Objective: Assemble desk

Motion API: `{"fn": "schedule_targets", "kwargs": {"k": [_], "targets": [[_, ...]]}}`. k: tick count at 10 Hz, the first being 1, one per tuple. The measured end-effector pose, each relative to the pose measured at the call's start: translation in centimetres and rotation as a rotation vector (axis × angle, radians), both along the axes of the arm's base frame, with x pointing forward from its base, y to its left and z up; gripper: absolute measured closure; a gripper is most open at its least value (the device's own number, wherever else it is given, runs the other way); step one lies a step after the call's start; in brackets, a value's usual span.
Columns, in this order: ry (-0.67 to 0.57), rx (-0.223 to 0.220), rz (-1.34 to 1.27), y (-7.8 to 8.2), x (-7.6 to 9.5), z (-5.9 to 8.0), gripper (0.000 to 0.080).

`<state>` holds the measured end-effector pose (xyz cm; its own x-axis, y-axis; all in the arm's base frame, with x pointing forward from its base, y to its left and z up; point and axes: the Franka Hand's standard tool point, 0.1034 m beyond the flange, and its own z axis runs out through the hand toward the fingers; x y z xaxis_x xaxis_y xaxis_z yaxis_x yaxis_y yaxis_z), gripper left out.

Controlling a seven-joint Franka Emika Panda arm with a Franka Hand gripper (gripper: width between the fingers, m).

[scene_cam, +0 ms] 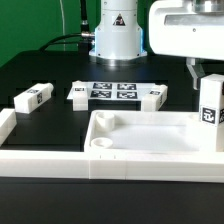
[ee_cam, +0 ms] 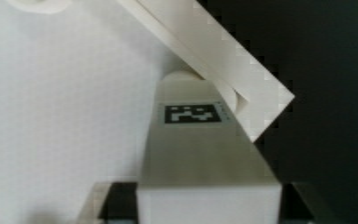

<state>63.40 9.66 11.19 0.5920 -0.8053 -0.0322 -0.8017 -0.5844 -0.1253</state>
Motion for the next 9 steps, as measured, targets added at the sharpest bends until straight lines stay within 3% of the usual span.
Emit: {"fn": "schedule_targets", "kwargs": {"k": [2, 3, 6, 7, 8, 9], "targets": [[0.021, 0.032, -0.178, 0.14, -0.09, -0.02, 0.0509], [0.029, 0.072, -0.304, 0.27, -0.1, -0.05, 0.0509], [0.032, 0.078, -0.284, 0.43, -0.17, -0.1, 0.0508], [0.031, 0.077, -0.266, 0.7, -0.16, -0.05, 0.0289], [0.007, 0.07, -0.182, 0.77, -0.05, -0.1, 0.0289], [-0.003, 0.062, -0.099, 0.73, -0.06, -0.13, 0.0178]]}}
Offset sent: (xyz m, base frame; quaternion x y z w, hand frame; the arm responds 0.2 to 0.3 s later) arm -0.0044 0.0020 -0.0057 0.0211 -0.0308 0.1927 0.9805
